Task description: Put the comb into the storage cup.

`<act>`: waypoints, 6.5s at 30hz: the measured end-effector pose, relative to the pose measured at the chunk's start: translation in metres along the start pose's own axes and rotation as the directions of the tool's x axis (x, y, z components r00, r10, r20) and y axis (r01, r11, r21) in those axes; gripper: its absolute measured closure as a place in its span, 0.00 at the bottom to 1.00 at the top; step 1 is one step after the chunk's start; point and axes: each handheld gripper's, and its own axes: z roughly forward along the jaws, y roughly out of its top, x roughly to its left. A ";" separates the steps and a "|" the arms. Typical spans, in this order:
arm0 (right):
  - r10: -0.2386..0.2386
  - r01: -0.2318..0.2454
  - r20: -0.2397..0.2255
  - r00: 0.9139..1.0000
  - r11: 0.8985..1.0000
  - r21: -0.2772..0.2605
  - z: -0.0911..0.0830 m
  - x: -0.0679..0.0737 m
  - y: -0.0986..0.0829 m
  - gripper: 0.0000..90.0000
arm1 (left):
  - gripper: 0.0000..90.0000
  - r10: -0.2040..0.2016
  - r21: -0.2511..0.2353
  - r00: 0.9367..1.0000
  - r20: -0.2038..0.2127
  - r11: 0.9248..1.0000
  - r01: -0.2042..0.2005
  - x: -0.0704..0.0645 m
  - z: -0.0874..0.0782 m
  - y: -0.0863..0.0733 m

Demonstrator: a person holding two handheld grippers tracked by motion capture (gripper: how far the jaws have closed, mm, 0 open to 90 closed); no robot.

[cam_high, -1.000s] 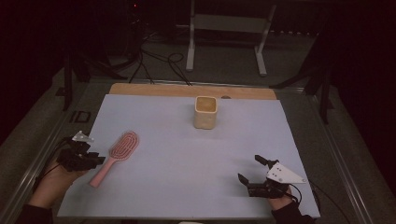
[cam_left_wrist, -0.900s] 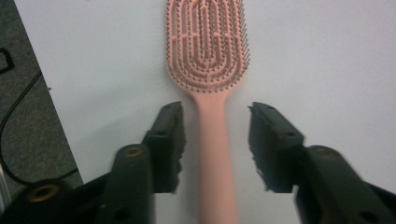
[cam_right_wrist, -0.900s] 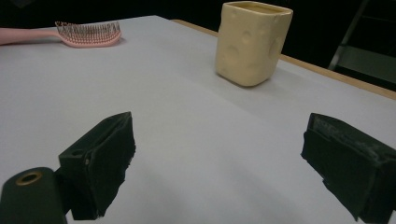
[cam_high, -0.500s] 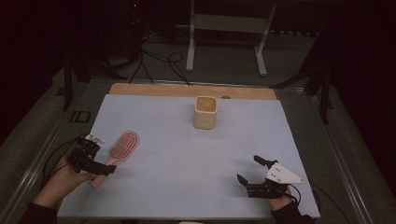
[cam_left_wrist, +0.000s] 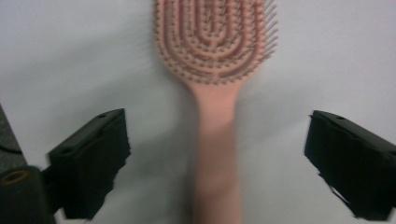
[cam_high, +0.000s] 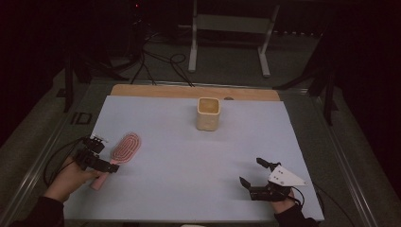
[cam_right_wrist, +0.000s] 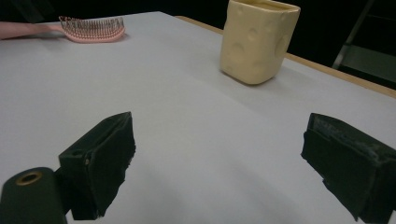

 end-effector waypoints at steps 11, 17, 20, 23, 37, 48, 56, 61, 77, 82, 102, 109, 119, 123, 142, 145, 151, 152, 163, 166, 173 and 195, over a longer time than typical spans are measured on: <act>-0.001 0.001 -0.001 1.000 1.000 -0.001 0.000 0.000 0.000 0.10 | 0.39 0.012 0.046 1.000 0.003 0.999 -0.012 0.002 0.009 0.006; 0.000 0.000 -0.003 1.000 1.000 0.001 0.000 0.001 0.000 0.10 | 0.53 0.019 0.075 1.000 -0.001 0.997 -0.019 0.002 0.016 0.010; -0.001 0.001 0.000 1.000 1.000 0.001 0.000 0.000 0.000 0.10 | 0.59 0.031 0.095 1.000 -0.003 0.995 -0.031 0.001 0.018 0.013; -0.001 0.001 -0.002 1.000 1.000 0.002 0.000 0.000 0.000 0.10 | 0.63 0.049 0.107 0.999 -0.002 0.993 -0.049 0.000 0.020 0.015; -0.006 0.006 -0.003 1.000 1.000 0.003 0.000 0.001 0.000 0.10 | 0.77 0.043 0.153 0.999 0.029 0.987 -0.047 0.003 0.024 0.019; -0.002 0.002 0.000 1.000 1.000 0.003 0.000 0.000 0.000 0.10 | 0.78 0.071 0.126 0.997 0.026 0.989 -0.074 0.001 0.023 0.018; -0.001 0.001 -0.001 1.000 1.000 0.006 0.001 0.000 0.000 0.10 | 0.78 0.089 0.047 0.995 0.049 0.995 -0.091 -0.004 0.011 0.021; 0.000 0.000 0.001 1.000 1.000 0.002 0.000 0.000 0.000 0.10 | 0.78 0.126 -0.002 0.991 0.038 0.992 -0.126 -0.016 0.001 0.025; 0.010 -0.010 0.003 1.000 1.000 0.005 0.000 -0.001 -0.001 0.10 | 0.78 0.180 -0.158 0.980 0.088 0.974 -0.165 -0.043 -0.016 0.048; 0.011 -0.011 0.003 1.000 1.000 0.003 0.000 -0.001 -0.001 0.10 | 0.78 0.195 -0.194 0.976 0.097 0.966 -0.173 -0.050 -0.018 0.057; 0.007 -0.007 -0.001 1.000 1.000 0.003 0.000 -0.001 -0.001 0.10 | 0.78 0.249 -0.358 0.962 0.110 0.913 -0.196 -0.084 -0.026 0.087; 0.006 -0.006 -0.002 1.000 1.000 0.001 0.000 -0.002 -0.001 0.10 | 0.78 0.271 -0.422 0.954 0.131 0.886 -0.193 -0.094 -0.029 0.095; 0.002 -0.002 -0.003 1.000 1.000 0.000 0.000 -0.001 -0.001 0.10 | 0.78 0.252 -0.498 0.960 0.124 0.852 -0.159 -0.099 -0.030 0.109; 0.005 -0.005 -0.001 1.000 1.000 -0.001 0.000 -0.001 -0.001 0.10 | 0.78 0.256 -0.541 0.960 0.117 0.827 -0.154 -0.102 -0.030 0.115; 0.003 -0.003 0.000 1.000 1.000 -0.005 -0.001 -0.002 0.000 0.10 | 0.78 0.250 -0.683 0.960 0.127 0.724 -0.099 -0.127 -0.035 0.149; 0.004 -0.004 -0.002 1.000 1.000 -0.005 -0.001 -0.001 0.000 0.10 | 0.78 0.264 -0.699 0.957 0.118 0.707 -0.109 -0.133 -0.037 0.155; 0.007 -0.007 -0.002 1.000 1.000 -0.009 -0.002 -0.002 0.000 0.10 | 0.78 0.276 -0.711 0.955 0.107 0.693 -0.121 -0.142 -0.036 0.169; 0.007 -0.007 -0.002 1.000 1.000 -0.011 -0.002 -0.002 0.000 0.10 | 0.78 0.278 -0.715 0.954 0.107 0.688 -0.120 -0.143 -0.036 0.172; 0.007 -0.007 -0.003 1.000 1.000 -0.012 -0.003 -0.002 0.000 0.10 | 0.78 0.320 -0.758 0.937 0.138 0.643 -0.108 -0.154 -0.031 0.197; 0.006 -0.006 -0.001 1.000 1.000 -0.014 -0.003 -0.002 0.000 0.10 | 0.78 0.335 -0.765 0.932 0.139 0.634 -0.114 -0.156 -0.029 0.203; 0.011 -0.011 -0.004 1.000 1.000 -0.015 -0.003 -0.002 0.000 0.10 | 0.78 0.379 -0.779 0.909 0.172 0.617 -0.110 -0.159 -0.023 0.218; 0.018 -0.019 -0.012 1.000 1.000 -0.022 -0.004 -0.003 -0.001 0.10 | 0.78 0.452 -0.850 0.867 0.211 0.523 -0.066 -0.169 -0.016 0.258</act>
